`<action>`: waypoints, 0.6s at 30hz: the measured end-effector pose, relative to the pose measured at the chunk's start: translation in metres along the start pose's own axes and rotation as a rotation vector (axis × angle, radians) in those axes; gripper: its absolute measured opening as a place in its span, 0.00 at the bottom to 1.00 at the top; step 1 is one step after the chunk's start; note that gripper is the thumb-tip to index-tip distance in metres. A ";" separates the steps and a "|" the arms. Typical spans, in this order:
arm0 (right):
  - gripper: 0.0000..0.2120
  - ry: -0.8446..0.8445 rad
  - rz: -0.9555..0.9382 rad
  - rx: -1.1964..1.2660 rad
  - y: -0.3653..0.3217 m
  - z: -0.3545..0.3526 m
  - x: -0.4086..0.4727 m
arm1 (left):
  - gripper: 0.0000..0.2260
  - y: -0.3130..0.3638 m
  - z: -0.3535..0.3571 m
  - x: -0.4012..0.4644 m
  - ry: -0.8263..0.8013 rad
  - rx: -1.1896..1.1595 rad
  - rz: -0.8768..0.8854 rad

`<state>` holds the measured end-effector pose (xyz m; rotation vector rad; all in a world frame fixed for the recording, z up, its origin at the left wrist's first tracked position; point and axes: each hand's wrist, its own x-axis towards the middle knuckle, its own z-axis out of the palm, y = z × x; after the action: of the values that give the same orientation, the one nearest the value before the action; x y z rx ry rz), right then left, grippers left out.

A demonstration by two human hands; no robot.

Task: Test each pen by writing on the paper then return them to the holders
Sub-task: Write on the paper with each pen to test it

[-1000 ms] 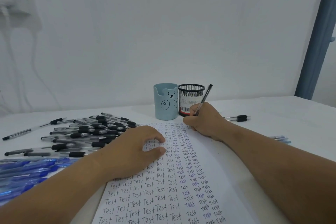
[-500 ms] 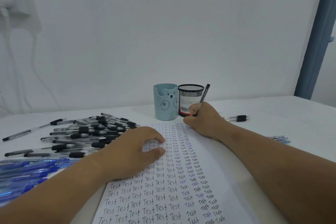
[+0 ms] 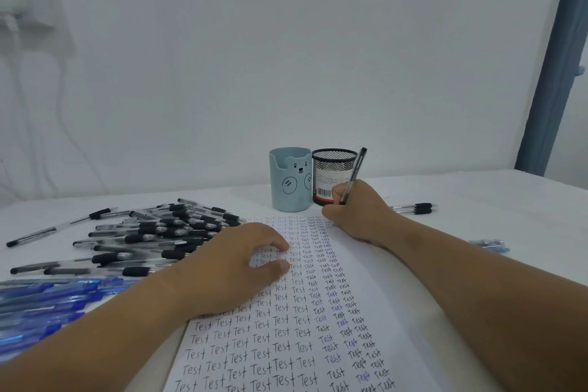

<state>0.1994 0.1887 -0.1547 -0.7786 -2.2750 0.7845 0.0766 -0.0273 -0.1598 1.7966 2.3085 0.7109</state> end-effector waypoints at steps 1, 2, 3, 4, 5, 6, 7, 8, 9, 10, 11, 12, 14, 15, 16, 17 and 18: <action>0.17 -0.004 0.006 0.006 0.000 0.000 0.000 | 0.14 0.000 0.000 0.000 0.000 -0.001 0.000; 0.17 -0.005 0.013 0.010 0.001 0.000 0.000 | 0.14 0.000 0.000 0.000 0.000 0.001 0.001; 0.17 -0.002 0.018 0.012 0.001 0.000 0.000 | 0.14 0.001 0.000 0.001 -0.001 0.003 0.002; 0.18 0.004 0.022 0.014 0.002 0.000 0.000 | 0.14 0.001 0.000 0.001 -0.002 0.004 0.003; 0.18 0.011 0.022 0.019 0.003 0.000 0.000 | 0.14 0.001 0.000 0.001 -0.004 0.004 0.002; 0.18 0.016 0.023 0.028 0.003 0.000 0.000 | 0.14 0.001 0.000 0.000 -0.007 0.005 0.000; 0.18 0.017 0.023 0.035 0.004 0.000 0.000 | 0.15 0.001 0.000 0.000 -0.010 0.006 -0.003; 0.17 0.013 0.022 0.033 0.004 0.001 0.000 | 0.15 0.001 0.000 0.000 -0.010 0.006 -0.005; 0.17 0.008 0.021 0.025 0.004 0.001 0.000 | 0.15 0.001 0.000 0.000 -0.009 0.005 -0.006; 0.16 0.002 0.021 0.020 0.003 0.000 0.000 | 0.15 0.001 0.000 0.000 -0.008 0.002 -0.006; 0.16 -0.003 0.021 0.017 0.003 0.000 0.000 | 0.15 0.001 -0.001 0.000 -0.007 0.000 -0.005; 0.16 -0.005 0.020 0.016 0.003 0.000 0.001 | 0.15 0.001 -0.001 0.000 -0.007 0.001 -0.004; 0.15 -0.004 0.008 0.007 0.003 0.001 0.002 | 0.14 0.000 0.000 0.000 -0.006 0.001 -0.001; 0.15 0.000 -0.002 0.001 0.002 0.002 0.002 | 0.14 0.000 0.000 0.000 -0.005 -0.005 0.000; 0.14 0.004 -0.011 -0.004 0.002 0.003 0.003 | 0.14 -0.001 0.000 0.000 -0.004 -0.012 -0.001; 0.13 0.008 -0.017 -0.009 0.003 0.004 0.003 | 0.14 -0.001 0.000 0.000 -0.004 -0.017 -0.002; 0.12 0.009 -0.019 -0.015 0.003 0.004 0.003 | 0.14 -0.002 0.000 0.000 -0.003 -0.018 -0.003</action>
<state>0.1956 0.1915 -0.1584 -0.7649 -2.2789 0.7551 0.0751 -0.0278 -0.1608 1.7853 2.2952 0.7259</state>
